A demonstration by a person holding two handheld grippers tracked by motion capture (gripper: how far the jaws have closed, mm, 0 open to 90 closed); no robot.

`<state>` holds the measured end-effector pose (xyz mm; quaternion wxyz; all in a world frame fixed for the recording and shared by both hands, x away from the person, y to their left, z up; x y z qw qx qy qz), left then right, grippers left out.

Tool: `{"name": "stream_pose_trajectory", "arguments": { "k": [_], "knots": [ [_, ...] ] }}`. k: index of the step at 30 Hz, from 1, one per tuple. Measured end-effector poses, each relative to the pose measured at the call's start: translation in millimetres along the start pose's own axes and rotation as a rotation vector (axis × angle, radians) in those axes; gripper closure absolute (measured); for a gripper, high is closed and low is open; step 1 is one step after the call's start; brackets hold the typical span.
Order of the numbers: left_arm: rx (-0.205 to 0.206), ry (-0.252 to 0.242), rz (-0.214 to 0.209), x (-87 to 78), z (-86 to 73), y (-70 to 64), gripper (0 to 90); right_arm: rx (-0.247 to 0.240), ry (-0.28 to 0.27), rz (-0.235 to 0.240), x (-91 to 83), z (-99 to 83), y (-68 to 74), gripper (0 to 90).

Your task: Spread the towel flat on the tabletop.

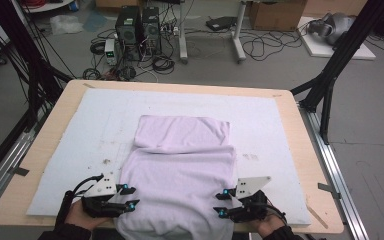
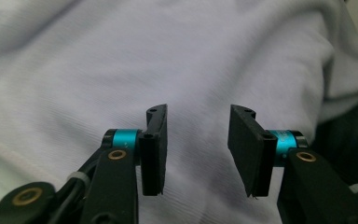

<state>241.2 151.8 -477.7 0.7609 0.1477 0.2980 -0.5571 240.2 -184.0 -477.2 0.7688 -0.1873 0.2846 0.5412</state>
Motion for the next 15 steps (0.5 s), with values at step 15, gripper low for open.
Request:
{"name": "stream_pose_trajectory", "arguments": {
  "k": [15],
  "knots": [
    [0.062,-0.011,-0.113,-15.0,-10.7,-32.3,87.3,-0.044,0.046,0.158,-1.1,-11.5,27.1,87.5]
  ]
}}
Point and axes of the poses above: each handheld gripper's, and its own axes: x roughly forward along the jaws, z roughly out of its top, y roughly to its left, the point moved 6 cm from there along x, roughly forward along the jaws, and after that the axes turned 6 degrees about -z, right-handed, at the moved point
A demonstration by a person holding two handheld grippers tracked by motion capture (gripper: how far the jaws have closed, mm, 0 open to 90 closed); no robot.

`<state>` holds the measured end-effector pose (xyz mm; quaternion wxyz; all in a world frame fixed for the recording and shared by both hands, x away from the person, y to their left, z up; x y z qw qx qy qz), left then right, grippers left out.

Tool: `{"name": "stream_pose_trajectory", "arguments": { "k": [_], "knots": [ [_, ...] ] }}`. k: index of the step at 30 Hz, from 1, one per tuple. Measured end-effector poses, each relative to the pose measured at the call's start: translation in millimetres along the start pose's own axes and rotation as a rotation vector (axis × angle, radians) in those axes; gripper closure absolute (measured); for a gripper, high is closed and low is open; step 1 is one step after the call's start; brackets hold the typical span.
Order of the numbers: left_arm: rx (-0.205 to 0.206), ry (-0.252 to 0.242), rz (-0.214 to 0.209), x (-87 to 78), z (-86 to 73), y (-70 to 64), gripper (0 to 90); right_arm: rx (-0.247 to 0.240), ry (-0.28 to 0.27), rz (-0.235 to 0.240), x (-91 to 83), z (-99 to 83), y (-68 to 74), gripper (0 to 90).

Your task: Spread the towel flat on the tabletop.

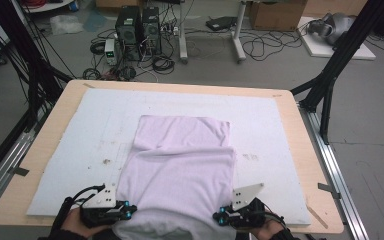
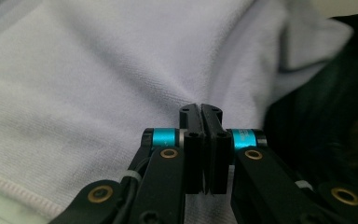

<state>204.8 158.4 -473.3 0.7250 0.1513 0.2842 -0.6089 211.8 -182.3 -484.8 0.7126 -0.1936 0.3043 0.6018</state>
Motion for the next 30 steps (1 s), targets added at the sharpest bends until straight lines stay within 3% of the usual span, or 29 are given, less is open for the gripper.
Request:
{"name": "stream_pose_trajectory", "arguments": {
  "k": [1,2,3,4,6,8,10,12,14,15,17,18,19,21,23,25,26,28,30],
  "knots": [
    [0.003,-0.016,-0.008,-2.8,-0.1,-4.2,87.1,-0.021,-0.024,0.044,-2.6,1.9,10.8,86.8],
    [-0.002,-0.035,0.002,-6.9,-0.1,-6.7,85.9,-0.039,-0.04,0.047,-4.4,3.7,14.8,84.3],
    [-0.009,-0.045,0.015,-8.4,0.5,-5.5,78.5,-0.04,-0.054,0.02,-7.6,7.1,15.2,77.4],
    [-0.019,-0.056,0.035,-9.0,2.0,-1.0,69.3,-0.023,-0.061,0.004,-8.7,8.9,12.1,76.0],
    [-0.029,-0.05,0.075,-7.5,3.5,9.5,63.7,0.011,-0.067,-0.062,-10.6,10.6,-3.3,65.4],
    [-0.044,-0.041,0.103,-3.2,5.0,23.5,58.2,0.048,-0.044,-0.105,-9.0,9.1,-20.7,63.7],
    [-0.051,-0.008,0.138,1.8,3.6,34.5,59.1,0.045,-0.033,-0.131,-5.6,7.3,-31.4,62.7],
    [-0.063,0.029,0.132,9.2,0.3,39.7,61.6,0.052,0.003,-0.157,0.8,3.8,-39.6,66.3],
    [-0.048,0.029,0.131,9.9,-0.1,39.0,71.2,0.048,-0.008,-0.177,1.8,3.6,-41.9,75.6],
    [-0.049,0.027,0.128,10.6,0.1,37.8,85.8,0.046,-0.009,-0.175,1.7,3.3,-42.2,82.7],
    [-0.045,0.028,0.13,9.9,-0.5,35.2,87.7,0.034,-0.01,-0.166,1.9,3.1,-38.6,87.5],
    [-0.041,0.031,0.114,7.8,-1.3,31.7,88.0,0.029,-0.002,-0.164,1.2,3.0,-37.3,87.7],
    [-0.035,0.027,0.103,5.8,-1.9,28.7,88.2,0.039,-0.002,-0.121,-0.9,2.1,-33.2,87.8],
    [-0.038,0.008,0.076,0.4,-4.9,20.5,88.0,0.033,-0.042,-0.084,-7.6,0.6,-22.9,87.5],
    [-0.035,0.001,0.081,-2.0,-6.2,18.0,85.3,0.029,-0.074,-0.092,-14.6,1.3,-20.2,84.0],
    [-0.044,0.003,0.104,-0.4,-6.3,21.9,68.7,0.039,-0.067,-0.123,-16.5,1.3,-24.9,75.4],
    [-0.047,0.019,0.108,1.2,-7.1,24.4,65.1,0.042,-0.055,-0.134,-15.3,0.7,-27.5,73.5],
    [-0.034,0.024,0.123,3.1,-7.7,26.2,67.1,0.056,-0.031,-0.119,-10.2,-0.9,-29.3,71.3],
    [-0.03,0.026,0.098,3.0,-7.8,25.4,79.6,0.047,-0.002,-0.132,-5.4,-2.0,-30.4,72.1]
  ]
}}
Point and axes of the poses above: each handheld gripper's, and its own axes: x roughly forward along the jaws, z roughly out of its top, y roughly to its left, the point moved 6 cm from there along x, roughly forward along the jaws, and after that the axes turned 6 degrees about -z, right-handed, at the moved point
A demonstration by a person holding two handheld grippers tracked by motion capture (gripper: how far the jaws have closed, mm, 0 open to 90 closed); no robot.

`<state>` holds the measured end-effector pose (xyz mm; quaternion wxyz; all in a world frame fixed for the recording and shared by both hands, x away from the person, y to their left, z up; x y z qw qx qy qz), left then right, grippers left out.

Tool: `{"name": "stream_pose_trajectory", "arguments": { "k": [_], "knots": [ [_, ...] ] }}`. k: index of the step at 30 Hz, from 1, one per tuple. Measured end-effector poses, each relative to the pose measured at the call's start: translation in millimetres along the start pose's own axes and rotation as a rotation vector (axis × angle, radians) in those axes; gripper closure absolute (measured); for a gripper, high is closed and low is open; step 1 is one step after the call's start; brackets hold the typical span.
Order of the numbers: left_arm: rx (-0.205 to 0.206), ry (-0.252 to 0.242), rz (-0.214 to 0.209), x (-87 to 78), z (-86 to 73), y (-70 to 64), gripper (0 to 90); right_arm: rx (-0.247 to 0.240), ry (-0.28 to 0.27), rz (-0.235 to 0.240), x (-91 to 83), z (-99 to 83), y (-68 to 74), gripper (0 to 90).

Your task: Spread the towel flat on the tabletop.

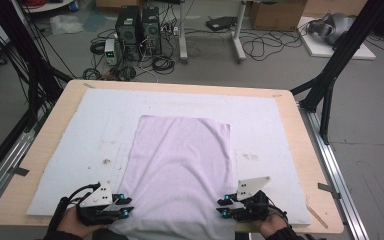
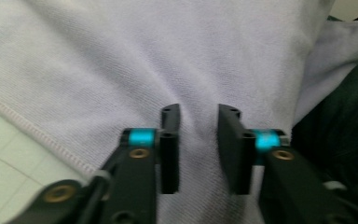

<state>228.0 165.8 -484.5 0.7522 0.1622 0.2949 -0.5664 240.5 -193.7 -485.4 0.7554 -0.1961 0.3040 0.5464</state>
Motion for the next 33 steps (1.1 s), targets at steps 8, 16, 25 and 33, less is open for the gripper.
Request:
{"name": "stream_pose_trajectory", "arguments": {
  "k": [8,16,25,33],
  "knots": [
    [-0.021,-0.051,0.01,-5.0,5.2,1.2,80.3,0.024,-0.041,0.055,-2.5,2.2,0.8,79.1],
    [-0.072,-0.11,0.116,-4.8,21.6,30.7,60.3,0.097,-0.121,-0.05,-9.1,18.7,-31.0,62.3],
    [-0.132,-0.153,0.193,-9.8,28.8,60.7,47.4,0.146,-0.114,-0.144,-10.6,21.7,-60.3,43.0],
    [-0.129,-0.201,0.196,-6.0,44.6,75.2,37.5,0.137,-0.138,-0.177,-6.7,31.3,-78.5,35.3]
  ]
}}
Point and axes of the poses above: each handheld gripper's, and its own axes: x roughly forward along the jaws, z roughly out of its top, y roughly to its left, the point moved 6 cm from there along x, roughly forward along the jaws, and after that the axes turned 6 degrees about -z, right-handed, at the moved point
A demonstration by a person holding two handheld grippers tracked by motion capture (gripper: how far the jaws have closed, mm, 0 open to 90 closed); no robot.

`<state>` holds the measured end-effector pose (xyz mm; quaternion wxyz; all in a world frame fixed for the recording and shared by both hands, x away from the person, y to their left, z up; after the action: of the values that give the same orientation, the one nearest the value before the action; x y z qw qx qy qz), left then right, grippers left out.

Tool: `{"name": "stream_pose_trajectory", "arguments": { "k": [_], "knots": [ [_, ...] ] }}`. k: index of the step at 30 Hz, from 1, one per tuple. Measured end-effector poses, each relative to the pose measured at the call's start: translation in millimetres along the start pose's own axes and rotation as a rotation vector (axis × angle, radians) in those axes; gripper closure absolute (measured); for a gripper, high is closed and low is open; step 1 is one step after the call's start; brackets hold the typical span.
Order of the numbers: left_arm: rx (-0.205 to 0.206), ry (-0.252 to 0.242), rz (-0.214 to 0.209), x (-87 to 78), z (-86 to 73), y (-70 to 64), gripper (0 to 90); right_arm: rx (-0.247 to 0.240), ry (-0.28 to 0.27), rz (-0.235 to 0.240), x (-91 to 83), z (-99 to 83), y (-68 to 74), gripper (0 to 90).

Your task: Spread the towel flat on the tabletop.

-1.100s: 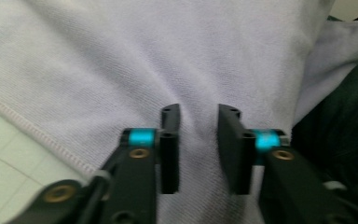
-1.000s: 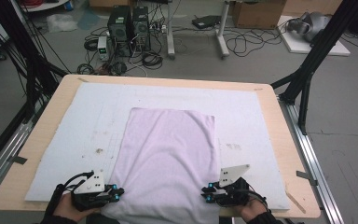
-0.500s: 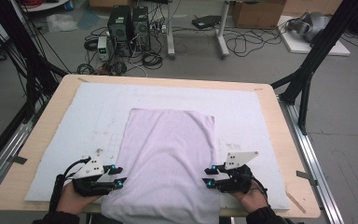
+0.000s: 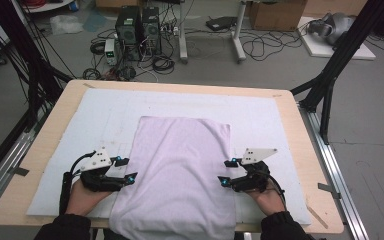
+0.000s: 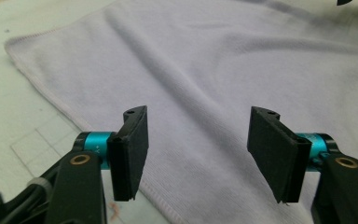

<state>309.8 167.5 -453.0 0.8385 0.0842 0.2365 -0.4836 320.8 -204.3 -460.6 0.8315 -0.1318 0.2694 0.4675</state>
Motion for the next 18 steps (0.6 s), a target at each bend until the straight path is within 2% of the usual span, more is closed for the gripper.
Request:
{"name": "stream_pose_trajectory", "arguments": {
  "k": [7,12,18],
  "knots": [
    [-0.015,-0.001,0.012,6.9,3.6,5.9,35.5,0.01,0.0,-0.018,3.6,1.6,-6.3,31.6],
    [0.006,0.018,0.002,10.0,3.6,4.0,35.6,0.011,-0.004,-0.03,5.1,3.3,-8.0,30.8],
    [0.011,0.02,0.0,10.0,3.5,3.9,35.7,0.005,0.001,-0.02,5.7,3.5,-5.0,30.7]
  ]
}}
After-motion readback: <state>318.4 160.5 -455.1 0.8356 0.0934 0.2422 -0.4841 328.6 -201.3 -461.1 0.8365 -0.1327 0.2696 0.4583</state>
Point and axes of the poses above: each handheld gripper's, and its own axes: x roughly forward along the jaws, z roughly out of its top, y roughly to its left, the point moved 6 cm from there along x, roughly forward along the jaws, and after that the axes turned 6 degrees about -z, right-handed, at the moved point
